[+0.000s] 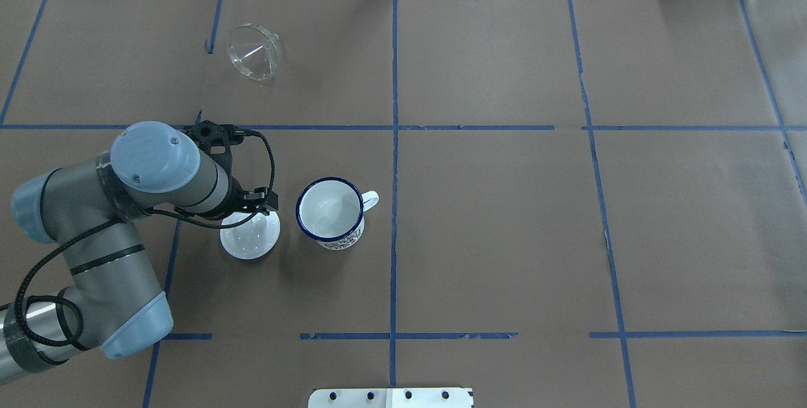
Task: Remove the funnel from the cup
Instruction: 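Close the left gripper on the white lid's knob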
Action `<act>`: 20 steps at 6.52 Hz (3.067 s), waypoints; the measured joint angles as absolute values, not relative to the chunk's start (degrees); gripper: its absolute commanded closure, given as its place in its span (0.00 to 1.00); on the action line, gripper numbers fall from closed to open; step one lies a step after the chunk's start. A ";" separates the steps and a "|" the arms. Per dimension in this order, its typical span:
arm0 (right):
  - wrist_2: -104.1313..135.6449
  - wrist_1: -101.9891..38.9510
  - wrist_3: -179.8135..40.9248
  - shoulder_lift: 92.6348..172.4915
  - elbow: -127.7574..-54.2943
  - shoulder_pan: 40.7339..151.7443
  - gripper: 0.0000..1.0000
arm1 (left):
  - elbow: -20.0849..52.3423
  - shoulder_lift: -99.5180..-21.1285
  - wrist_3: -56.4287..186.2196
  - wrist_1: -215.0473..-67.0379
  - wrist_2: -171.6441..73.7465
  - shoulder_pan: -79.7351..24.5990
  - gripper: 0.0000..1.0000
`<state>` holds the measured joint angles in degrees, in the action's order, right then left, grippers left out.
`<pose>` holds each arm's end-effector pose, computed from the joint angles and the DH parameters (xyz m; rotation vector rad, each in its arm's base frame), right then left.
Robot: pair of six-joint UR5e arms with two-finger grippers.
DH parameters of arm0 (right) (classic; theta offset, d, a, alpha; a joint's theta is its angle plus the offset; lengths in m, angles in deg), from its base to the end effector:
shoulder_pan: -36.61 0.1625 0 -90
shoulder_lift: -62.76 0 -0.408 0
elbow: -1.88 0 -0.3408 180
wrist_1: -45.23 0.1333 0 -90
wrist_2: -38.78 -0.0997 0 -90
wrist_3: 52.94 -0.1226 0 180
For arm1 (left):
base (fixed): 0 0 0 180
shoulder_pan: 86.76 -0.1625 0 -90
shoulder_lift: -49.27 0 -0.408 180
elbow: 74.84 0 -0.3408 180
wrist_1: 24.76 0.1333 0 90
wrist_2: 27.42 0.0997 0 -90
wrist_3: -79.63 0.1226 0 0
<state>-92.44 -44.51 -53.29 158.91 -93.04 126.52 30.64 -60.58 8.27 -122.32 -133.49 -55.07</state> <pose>0.0519 -0.3952 0.6694 -0.0190 -0.7193 0.0104 0.4326 -0.3839 0.3676 0.0743 0.7867 -0.1108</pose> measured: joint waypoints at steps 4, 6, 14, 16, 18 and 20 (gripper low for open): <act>-92.44 -44.51 -53.29 158.91 -93.04 126.52 0.00 | 30.76 -60.54 8.09 -122.32 -133.48 -55.07 0.06; -92.44 -44.51 -53.29 158.91 -93.04 126.52 0.00 | 30.75 -60.45 8.06 -122.26 -133.44 -55.05 0.13; -92.44 -44.51 -53.29 158.89 -93.04 126.52 0.00 | 31.59 -60.08 7.91 -121.98 -133.75 -55.28 0.36; -92.44 -44.51 -53.29 158.88 -93.04 126.52 0.00 | 31.66 -59.97 7.91 -121.97 -133.76 -55.36 0.47; -92.44 -44.51 -53.29 158.90 -93.04 126.52 0.00 | 31.74 -59.84 7.91 -121.91 -133.79 -55.38 0.46; -92.44 -44.51 -53.29 158.91 -93.04 126.52 0.00 | 31.80 -59.81 7.91 -121.89 -133.84 -55.39 0.46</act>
